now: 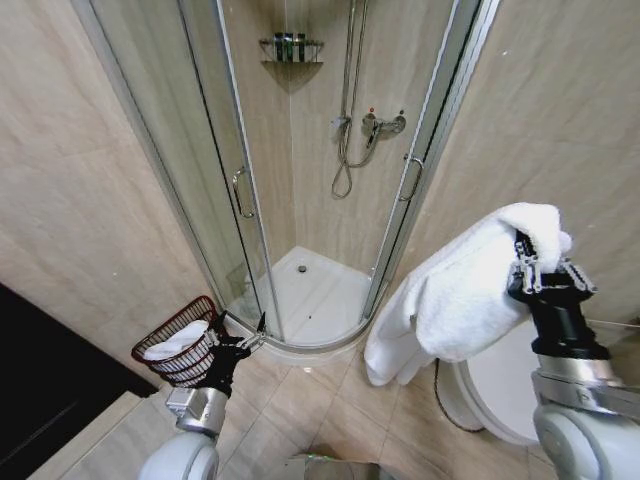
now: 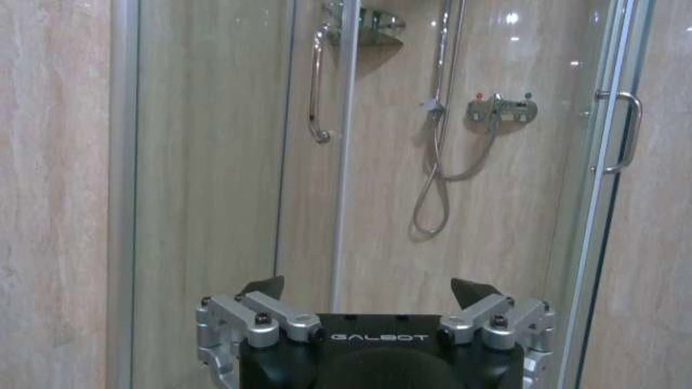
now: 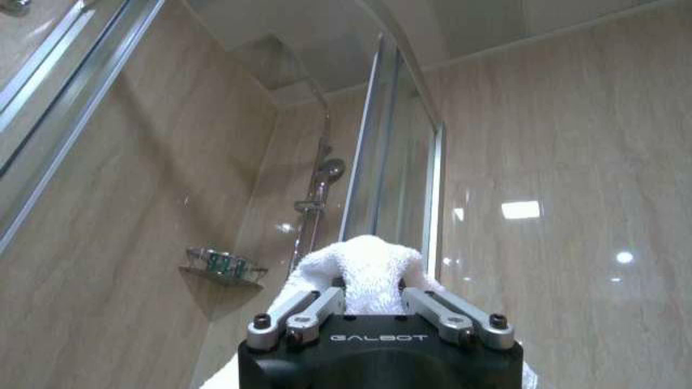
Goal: Discard the used towel into the hamper.
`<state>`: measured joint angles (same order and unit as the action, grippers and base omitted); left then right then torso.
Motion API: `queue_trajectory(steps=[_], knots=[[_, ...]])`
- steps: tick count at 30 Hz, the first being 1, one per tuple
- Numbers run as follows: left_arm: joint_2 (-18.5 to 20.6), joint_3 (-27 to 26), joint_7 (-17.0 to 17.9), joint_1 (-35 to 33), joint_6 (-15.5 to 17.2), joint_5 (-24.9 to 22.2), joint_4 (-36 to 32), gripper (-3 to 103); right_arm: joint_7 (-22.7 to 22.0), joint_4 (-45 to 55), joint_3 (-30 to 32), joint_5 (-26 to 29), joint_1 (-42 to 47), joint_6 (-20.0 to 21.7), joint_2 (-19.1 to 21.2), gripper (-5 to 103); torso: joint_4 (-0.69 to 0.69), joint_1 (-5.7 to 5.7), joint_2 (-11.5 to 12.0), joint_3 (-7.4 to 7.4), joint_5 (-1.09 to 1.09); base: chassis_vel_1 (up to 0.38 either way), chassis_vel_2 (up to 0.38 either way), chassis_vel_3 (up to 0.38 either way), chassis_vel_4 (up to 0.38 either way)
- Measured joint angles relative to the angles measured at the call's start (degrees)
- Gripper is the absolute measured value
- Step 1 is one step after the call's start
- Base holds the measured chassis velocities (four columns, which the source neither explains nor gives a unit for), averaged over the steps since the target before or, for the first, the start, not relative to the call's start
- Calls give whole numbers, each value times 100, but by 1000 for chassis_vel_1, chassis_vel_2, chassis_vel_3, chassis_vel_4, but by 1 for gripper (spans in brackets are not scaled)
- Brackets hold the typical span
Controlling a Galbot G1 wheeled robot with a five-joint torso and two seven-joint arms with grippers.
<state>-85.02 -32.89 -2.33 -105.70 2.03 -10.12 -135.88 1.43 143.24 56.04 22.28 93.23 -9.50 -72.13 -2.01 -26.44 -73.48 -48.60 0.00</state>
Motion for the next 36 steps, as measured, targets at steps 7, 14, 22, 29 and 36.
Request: queue_trajectory(steps=[7,14,22,29,36], knots=[[0,0,0,0,0,0,0,100,0,0,-21,-8,3,0,2,12,0,12,26,14,0,0,0,0,0],[0,0,0,0,0,0,0,100,2,0,-26,-14,24,2,-1,12,0,20,43,24,0,0,0,0,0],[0,0,0,0,0,0,0,100,2,0,-32,-23,32,4,-13,12,0,26,56,31,0,0,0,0,0],[0,0,0,0,0,0,0,100,2,0,-27,-24,41,4,-22,12,0,30,64,35,0,0,0,0,0],[0,0,0,0,0,0,0,100,7,0,-22,-30,57,-2,-23,12,0,32,72,39,0,0,0,0,0]])
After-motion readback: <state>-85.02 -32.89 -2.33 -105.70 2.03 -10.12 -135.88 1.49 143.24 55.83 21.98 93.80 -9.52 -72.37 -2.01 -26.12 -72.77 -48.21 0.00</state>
